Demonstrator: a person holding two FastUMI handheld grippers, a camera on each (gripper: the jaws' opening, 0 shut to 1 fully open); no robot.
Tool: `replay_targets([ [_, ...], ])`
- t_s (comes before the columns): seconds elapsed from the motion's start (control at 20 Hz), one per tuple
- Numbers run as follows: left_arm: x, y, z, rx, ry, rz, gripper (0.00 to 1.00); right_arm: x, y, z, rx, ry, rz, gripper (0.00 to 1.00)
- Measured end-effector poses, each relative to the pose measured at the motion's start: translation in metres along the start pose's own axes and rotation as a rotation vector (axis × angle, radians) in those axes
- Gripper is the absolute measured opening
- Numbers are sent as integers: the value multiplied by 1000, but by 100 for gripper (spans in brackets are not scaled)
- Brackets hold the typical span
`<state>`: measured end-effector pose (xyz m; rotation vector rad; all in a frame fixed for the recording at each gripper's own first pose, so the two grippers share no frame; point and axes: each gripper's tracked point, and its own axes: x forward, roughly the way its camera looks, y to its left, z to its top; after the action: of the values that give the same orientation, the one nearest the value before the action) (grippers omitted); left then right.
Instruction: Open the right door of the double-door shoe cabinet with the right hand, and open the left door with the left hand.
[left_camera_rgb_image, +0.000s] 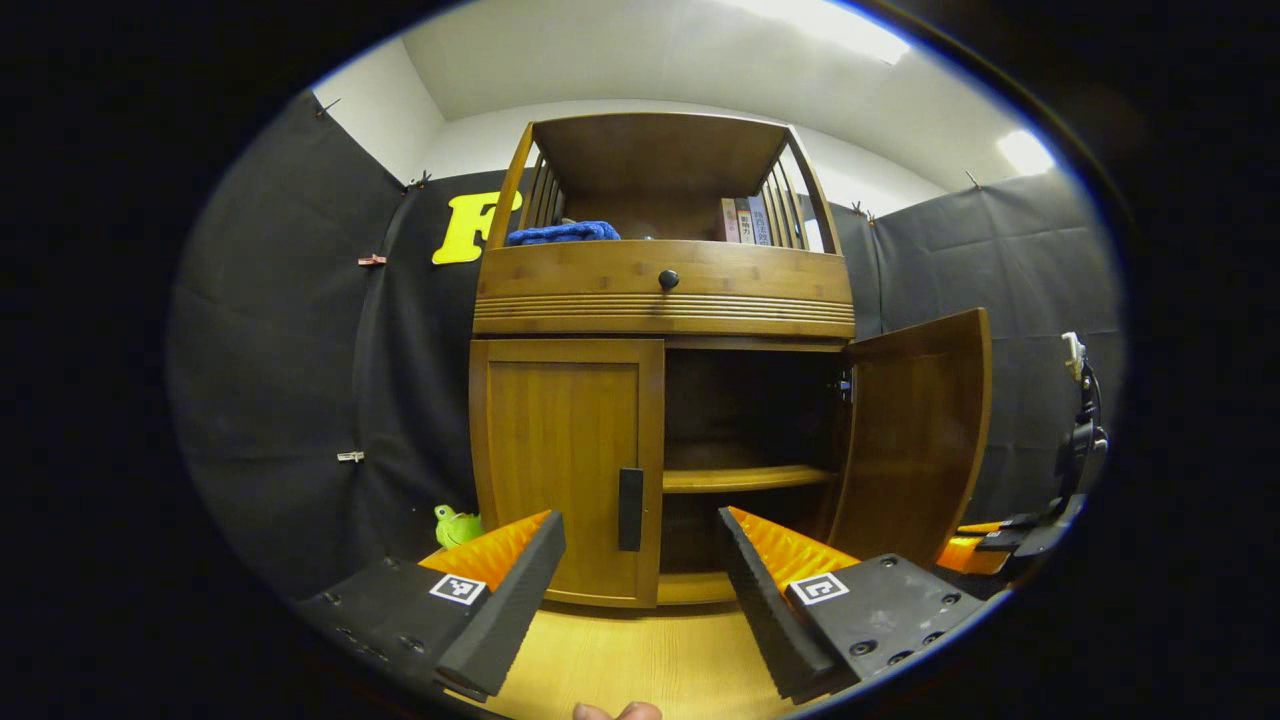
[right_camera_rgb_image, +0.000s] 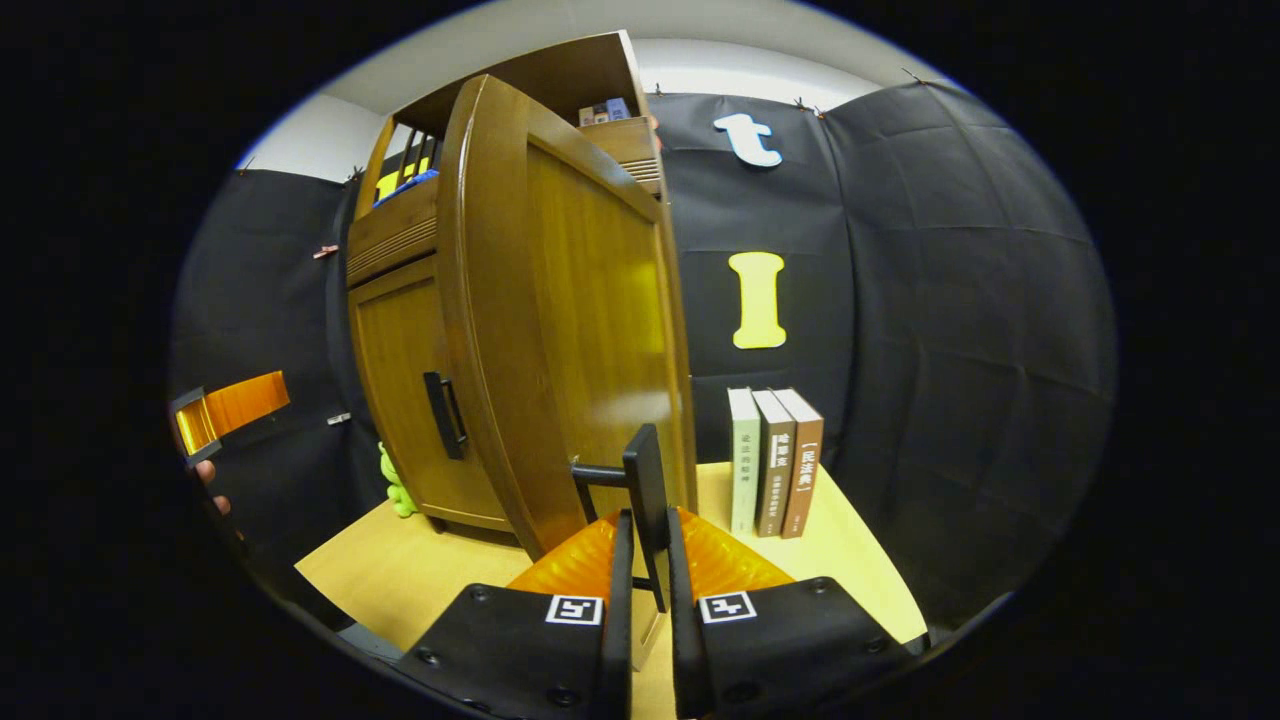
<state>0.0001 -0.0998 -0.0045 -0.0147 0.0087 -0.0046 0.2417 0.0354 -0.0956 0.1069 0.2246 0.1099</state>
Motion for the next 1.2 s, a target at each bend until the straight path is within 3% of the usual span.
replay_targets([
  [0.4,6,-30,0,6,7,-43,95,-4,-59,8,-4,11,-37,19],
  [0.5,7,-34,-2,19,12,-52,95,-8,-61,10,0,15,-34,10],
  [0.8,19,-35,-5,6,32,-60,95,-26,-69,19,-112,-15,-100,14],
  [0.85,22,-32,-5,11,32,-57,95,-33,-68,20,-133,-18,-105,3],
  [0.9,26,-29,-6,18,30,-56,95,-38,-65,24,-145,-27,-106,16],
  [0.95,30,-25,-5,26,27,-52,95,-48,-61,30,-150,-38,-113,19],
  [1.2,61,-4,-10,22,14,-41,95,-80,-48,36,-103,-43,-168,95],
])
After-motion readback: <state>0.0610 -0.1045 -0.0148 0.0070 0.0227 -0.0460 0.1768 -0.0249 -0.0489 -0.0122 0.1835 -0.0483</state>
